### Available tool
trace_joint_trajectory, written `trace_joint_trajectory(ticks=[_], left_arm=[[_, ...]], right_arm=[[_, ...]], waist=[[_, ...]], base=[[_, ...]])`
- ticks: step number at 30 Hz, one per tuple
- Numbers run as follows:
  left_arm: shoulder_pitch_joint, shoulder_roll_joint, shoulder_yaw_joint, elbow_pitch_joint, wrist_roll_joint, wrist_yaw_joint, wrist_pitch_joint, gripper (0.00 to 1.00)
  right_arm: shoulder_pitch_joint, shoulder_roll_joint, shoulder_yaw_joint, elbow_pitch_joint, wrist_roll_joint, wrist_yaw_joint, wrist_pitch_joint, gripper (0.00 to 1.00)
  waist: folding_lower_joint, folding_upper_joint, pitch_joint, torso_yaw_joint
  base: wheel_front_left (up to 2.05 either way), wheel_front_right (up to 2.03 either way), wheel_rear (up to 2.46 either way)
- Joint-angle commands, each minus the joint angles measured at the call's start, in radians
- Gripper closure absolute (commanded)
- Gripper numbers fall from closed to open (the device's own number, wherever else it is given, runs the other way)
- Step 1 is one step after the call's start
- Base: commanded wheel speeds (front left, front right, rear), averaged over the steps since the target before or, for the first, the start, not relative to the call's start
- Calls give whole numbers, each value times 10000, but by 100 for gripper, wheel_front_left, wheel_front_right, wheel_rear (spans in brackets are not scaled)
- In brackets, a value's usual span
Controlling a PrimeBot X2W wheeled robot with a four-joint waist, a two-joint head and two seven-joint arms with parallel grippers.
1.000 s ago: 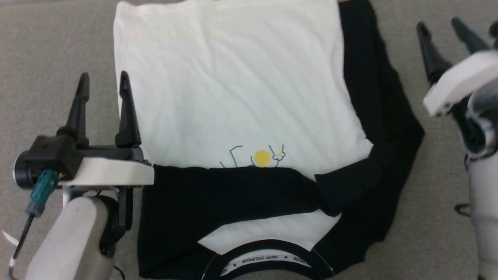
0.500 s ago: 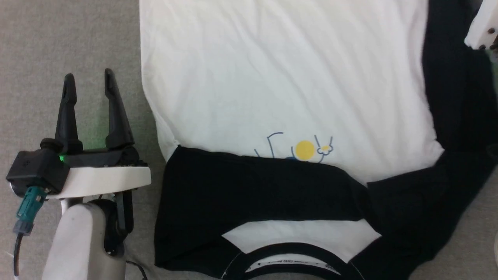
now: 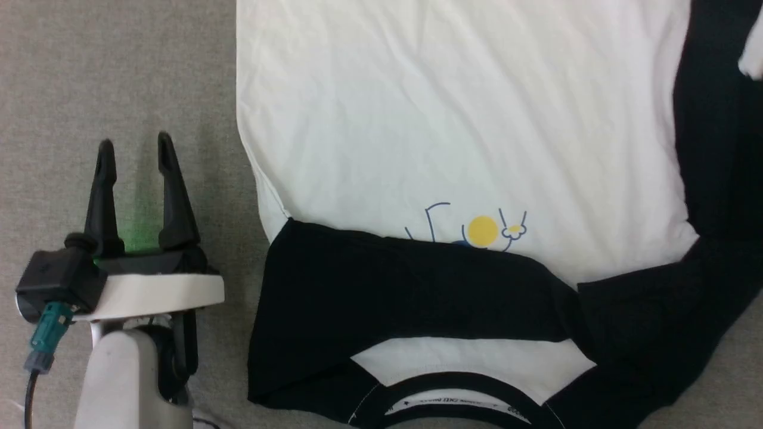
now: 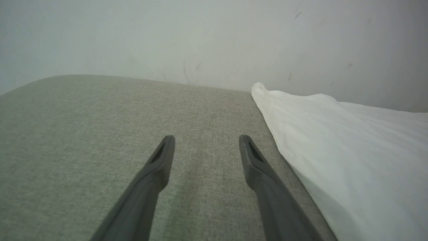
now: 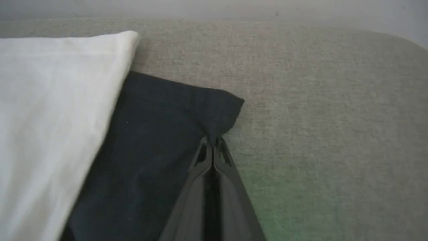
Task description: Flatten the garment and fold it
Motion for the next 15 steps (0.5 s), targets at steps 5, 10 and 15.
trace_joint_trajectory(ticks=[5,10,15], left_arm=[[678,-161,314,256,279,-293,-47,0],[1353,-218,557,341,413,-446,-47,0],[1898,-243,746,294,478,-536,-47,0]], right_arm=[[1956,-651,-796,-1222,137,-17,-781,100],[3848,-866,-1810,-2752,124,-17,-1108,100],[5433,-651,-2598,-4509,325,-17,-1070,100]], waist=[[-1,2,-1608,-690],[-1,2,-2589,-1120],[-1,2,-3258,-1510]], base=[[0,0,0],[0,0,0],[0,0,0]])
